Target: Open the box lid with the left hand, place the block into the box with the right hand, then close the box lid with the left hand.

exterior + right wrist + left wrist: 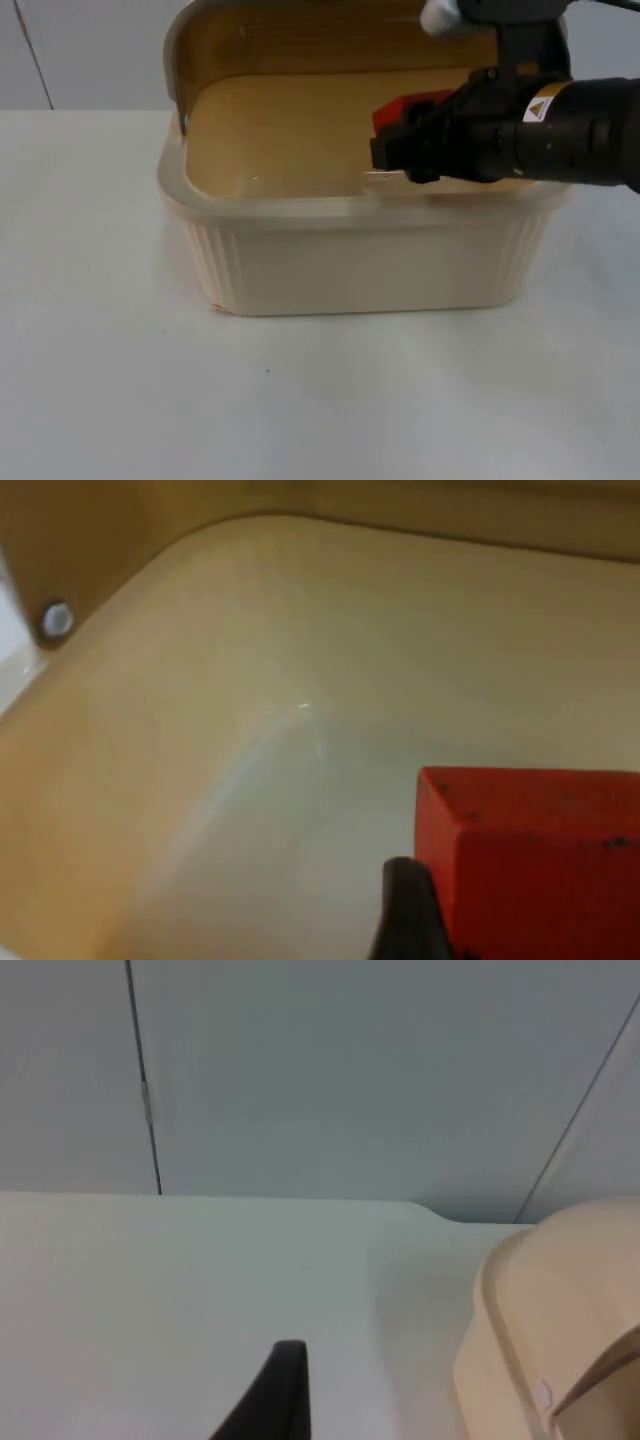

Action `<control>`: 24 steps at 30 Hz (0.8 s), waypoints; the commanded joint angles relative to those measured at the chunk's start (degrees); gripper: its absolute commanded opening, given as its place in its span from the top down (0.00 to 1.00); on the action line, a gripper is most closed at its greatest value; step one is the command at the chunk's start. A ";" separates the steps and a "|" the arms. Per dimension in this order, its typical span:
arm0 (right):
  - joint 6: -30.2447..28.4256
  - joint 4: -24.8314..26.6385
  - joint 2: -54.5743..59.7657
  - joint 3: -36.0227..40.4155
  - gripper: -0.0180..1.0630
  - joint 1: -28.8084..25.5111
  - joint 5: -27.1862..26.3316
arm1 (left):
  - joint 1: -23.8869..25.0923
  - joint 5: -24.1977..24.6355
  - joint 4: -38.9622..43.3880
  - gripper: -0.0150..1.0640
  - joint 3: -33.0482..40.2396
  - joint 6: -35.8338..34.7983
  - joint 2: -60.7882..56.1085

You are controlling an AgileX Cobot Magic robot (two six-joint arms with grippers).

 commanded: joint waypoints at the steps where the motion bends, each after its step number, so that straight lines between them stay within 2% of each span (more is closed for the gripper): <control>1: -0.47 0.68 0.35 -0.41 0.71 0.13 -3.36 | 0.19 -0.02 -0.10 0.02 0.33 0.21 0.08; 4: -0.47 3.05 1.95 -0.73 0.24 0.13 -6.03 | 0.19 -0.02 -0.10 0.02 0.33 0.21 0.08; 5: -0.47 3.05 1.95 -0.73 0.24 0.13 -6.03 | 0.19 -0.02 -0.10 0.02 0.33 0.21 0.08; 6: -0.47 4.24 2.44 -1.39 0.09 0.13 -4.63 | 0.19 0.13 -0.10 0.02 0.33 0.21 0.08; 7: -0.47 5.02 2.69 -2.07 0.01 0.13 -1.99 | 0.19 0.13 -0.10 0.02 0.33 0.21 0.08; 10: -0.47 4.56 3.19 -2.36 0.02 0.13 -1.18 | 0.19 0.21 -0.10 0.02 0.33 0.21 0.08; 16: -0.47 4.56 3.03 -2.36 0.02 0.39 -3.54 | 0.19 0.50 -0.10 0.02 0.33 0.21 0.08; 24: -0.82 4.56 0.70 -2.36 0.02 1.30 1.05 | 0.19 0.53 -0.10 0.02 0.33 0.21 0.08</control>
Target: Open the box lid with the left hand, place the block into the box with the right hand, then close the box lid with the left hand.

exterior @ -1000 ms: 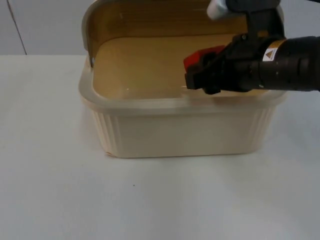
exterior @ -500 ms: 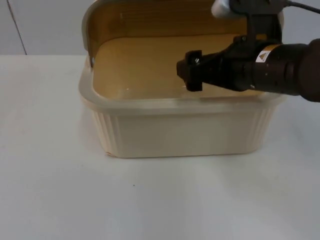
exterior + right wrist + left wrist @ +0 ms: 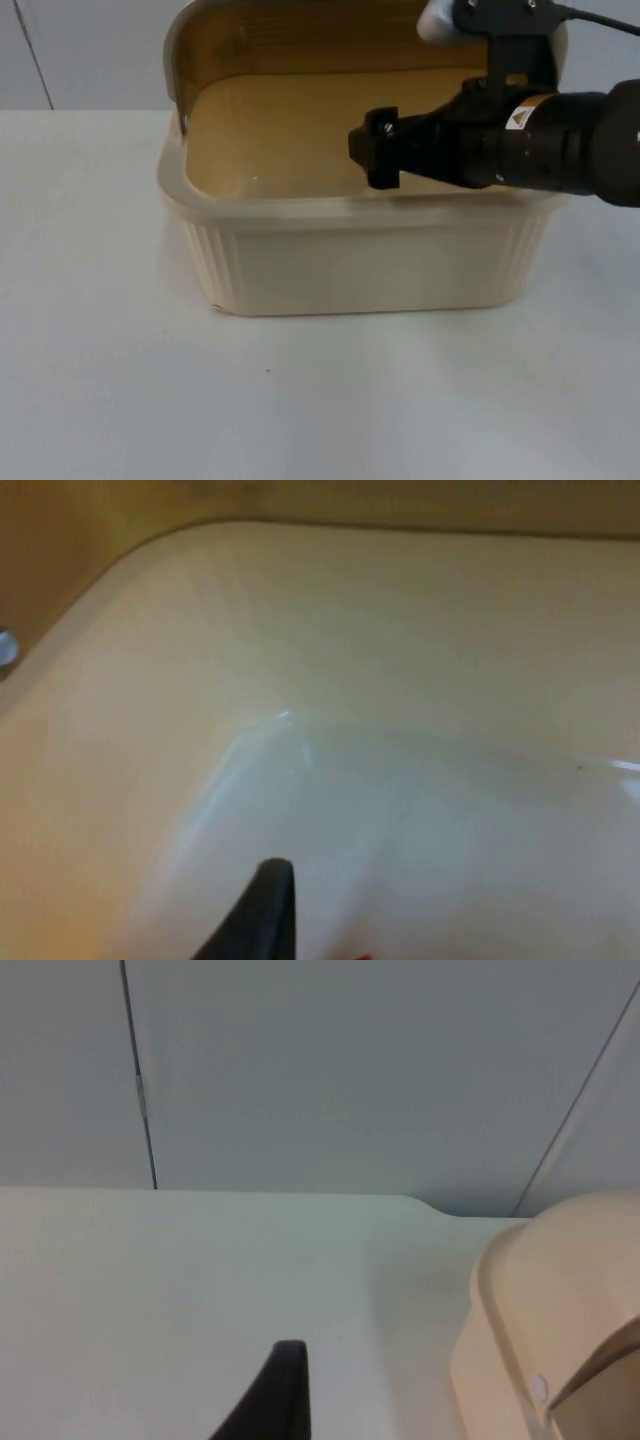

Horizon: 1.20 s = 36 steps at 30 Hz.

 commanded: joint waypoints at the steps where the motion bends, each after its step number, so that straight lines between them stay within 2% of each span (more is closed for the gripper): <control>1: -0.67 -0.11 -3.07 -0.34 0.02 0.96 2.54 | 0.19 0.04 -0.10 0.02 0.33 0.21 0.08; 8: -2.70 -0.11 -9.60 -0.34 0.02 1.12 9.68 | 0.19 0.03 0.01 0.02 0.33 0.21 0.08; 14: -2.70 -0.11 -21.05 -0.34 0.02 1.12 21.15 | 0.19 0.03 0.01 0.02 0.33 0.21 0.08; 23: -2.70 -1.68 -32.86 -0.34 0.02 -0.38 30.54 | 0.19 0.03 -0.11 0.02 0.33 0.21 0.08; 26: -1.61 -1.66 -37.12 -0.34 0.02 -5.35 34.00 | 0.19 0.03 -0.26 0.02 0.33 0.21 0.08; 27: -1.61 -1.66 -37.12 -0.34 0.02 -5.35 34.00 | 0.19 0.03 -0.26 0.02 0.33 0.21 0.08; 30: -1.71 -2.28 -40.90 -0.34 0.02 -13.17 37.53 | 0.19 0.03 -0.26 0.02 0.33 0.21 0.08; 32: -1.71 -5.08 -43.30 -0.44 0.02 -18.88 40.26 | 0.19 0.03 -0.26 0.02 0.33 0.21 0.08; 33: -1.71 -5.08 -43.30 -0.44 0.02 -18.88 40.26 | 0.19 0.03 -0.26 0.02 0.33 0.21 0.08; 36: -1.71 -10.19 -46.86 -1.52 0.02 -28.17 45.79 | 0.19 -0.23 -0.25 0.02 0.33 0.21 0.08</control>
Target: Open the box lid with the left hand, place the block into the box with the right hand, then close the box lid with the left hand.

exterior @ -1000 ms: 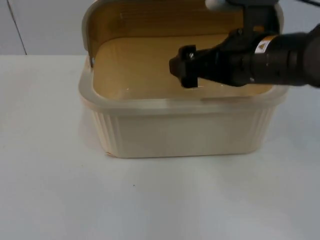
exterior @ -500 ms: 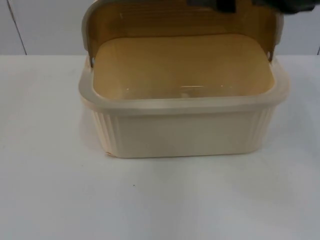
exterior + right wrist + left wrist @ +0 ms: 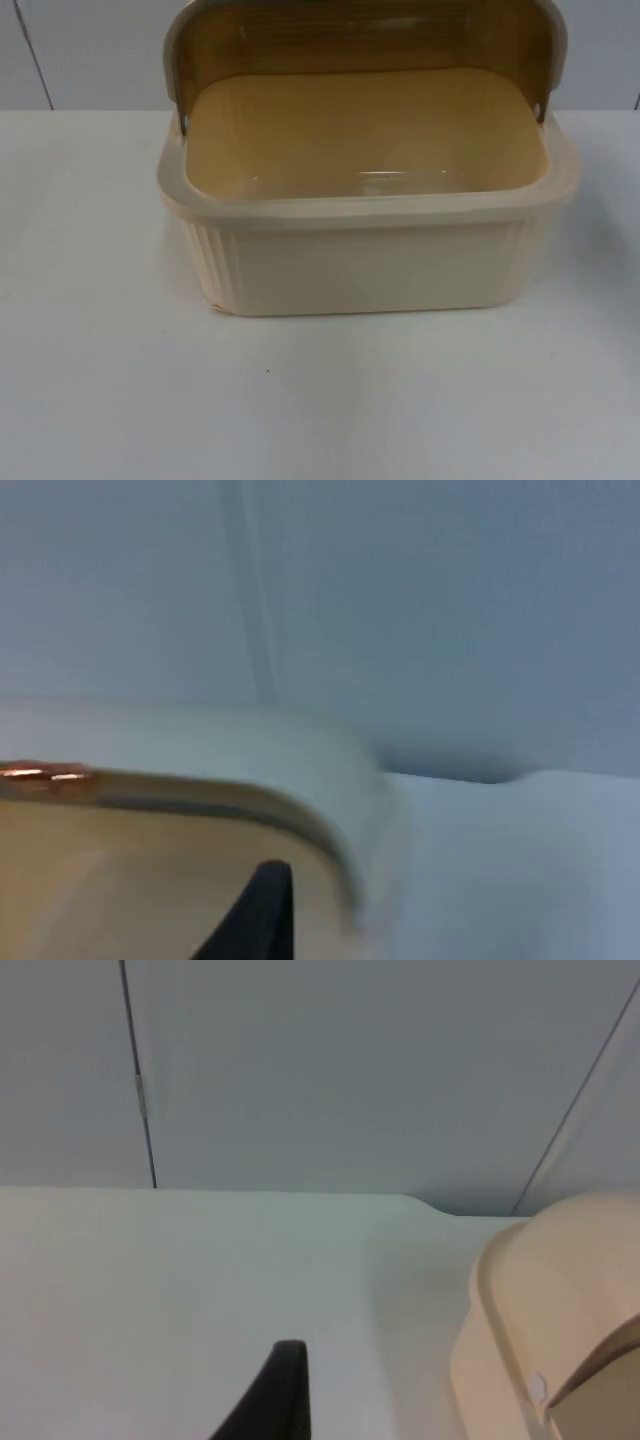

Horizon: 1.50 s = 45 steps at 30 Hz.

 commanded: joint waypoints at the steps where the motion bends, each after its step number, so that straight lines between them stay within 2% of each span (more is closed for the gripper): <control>1: 0.00 -4.03 -2.33 -1.47 0.02 -4.95 3.92 | 0.19 -0.54 -0.25 0.02 0.33 0.21 0.08; 3: 0.00 -5.11 -3.89 -2.91 0.02 -9.72 7.15 | 0.19 -0.60 -0.25 0.02 0.33 0.21 0.08; 8: -0.70 -6.02 -5.63 -3.81 0.02 -13.98 8.48 | 0.19 -0.60 -0.25 0.02 0.33 0.21 0.08; 12: -0.42 -6.79 -5.76 -3.81 0.02 -13.98 10.31 | 0.19 -0.33 -0.13 0.02 0.33 0.21 0.08; 31: -0.17 -6.68 -5.76 -3.81 0.02 -13.98 9.29 | -0.05 1.02 0.39 0.02 0.33 1.46 0.08; 36: -0.17 -6.57 -5.76 -3.81 0.02 -13.98 9.30 | -2.23 1.90 1.44 0.02 0.33 0.51 0.08; 38: -0.17 -6.57 -5.76 -3.81 0.02 -13.98 9.30 | -4.26 3.37 5.21 0.02 0.33 -1.11 0.08; 41: -0.17 -6.57 -5.76 -3.81 0.02 -13.98 9.30 | -5.75 3.36 7.82 0.02 0.33 -3.37 0.08; 42: -0.17 -6.57 -5.76 -3.81 0.02 -13.98 9.30 | -6.92 1.73 8.41 0.02 0.33 -3.47 0.19; 45: -0.17 -6.45 -5.76 -3.81 0.02 -13.98 8.89 | -9.58 1.08 8.81 0.02 -1.61 -1.37 2.52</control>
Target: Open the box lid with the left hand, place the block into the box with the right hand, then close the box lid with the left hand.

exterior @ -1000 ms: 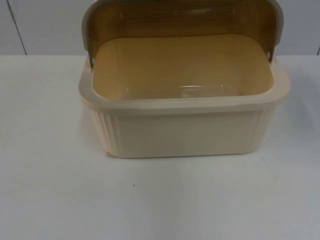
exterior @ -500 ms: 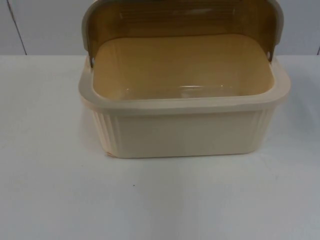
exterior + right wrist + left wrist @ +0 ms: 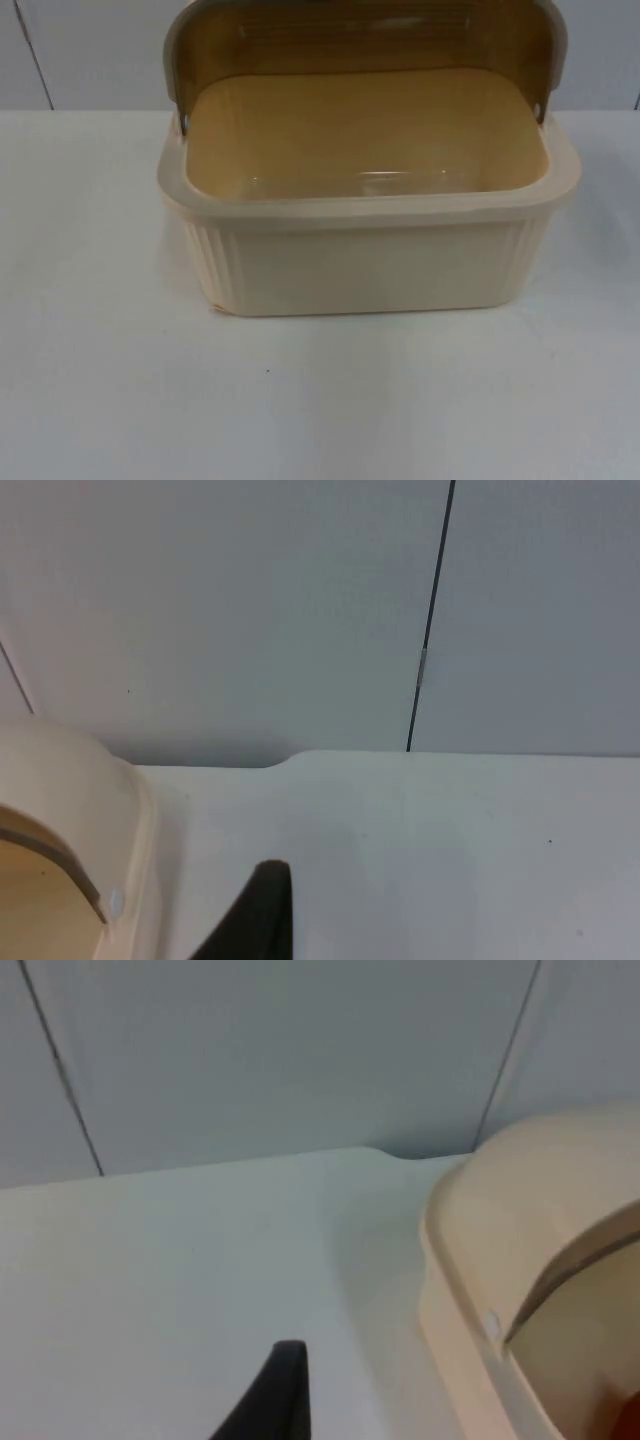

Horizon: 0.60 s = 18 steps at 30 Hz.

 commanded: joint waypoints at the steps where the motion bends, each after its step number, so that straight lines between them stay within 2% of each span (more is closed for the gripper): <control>1: -0.12 -0.09 -0.37 -0.33 0.02 -0.37 -0.96 | -2.35 -0.59 0.89 0.02 -1.92 1.98 2.47; 2: -0.12 -0.09 -0.37 -0.33 0.02 -0.37 -0.96 | -2.35 -0.59 0.89 0.02 -1.92 1.98 2.47; 6: -0.12 0.04 -0.37 -0.33 0.02 -0.37 -0.96 | -6.70 1.30 0.98 0.02 -10.95 5.82 11.22; 7: -0.12 0.04 -0.37 -0.33 0.02 -0.37 -0.96 | -6.70 1.30 0.98 0.02 -10.95 5.82 11.22; 11: -0.12 0.20 -0.37 -0.33 0.02 -0.37 -0.85 | -9.98 3.85 1.26 0.02 -22.04 11.67 18.41; 12: -0.12 0.20 -0.37 -0.33 0.02 -0.37 -0.85 | -9.98 3.85 1.26 0.02 -22.04 11.67 18.41; 15: -0.12 0.20 -0.37 -0.33 0.02 -0.37 -0.85 | -14.40 6.28 7.47 0.02 -30.15 16.98 22.82; 16: -0.12 0.20 -0.37 -0.33 0.02 -0.37 -0.85 | -14.40 6.28 7.47 0.02 -30.15 16.98 22.82; 18: -0.12 0.20 -0.37 -0.33 0.02 -0.37 -0.85 | -17.34 7.24 12.66 0.02 -33.18 20.03 24.97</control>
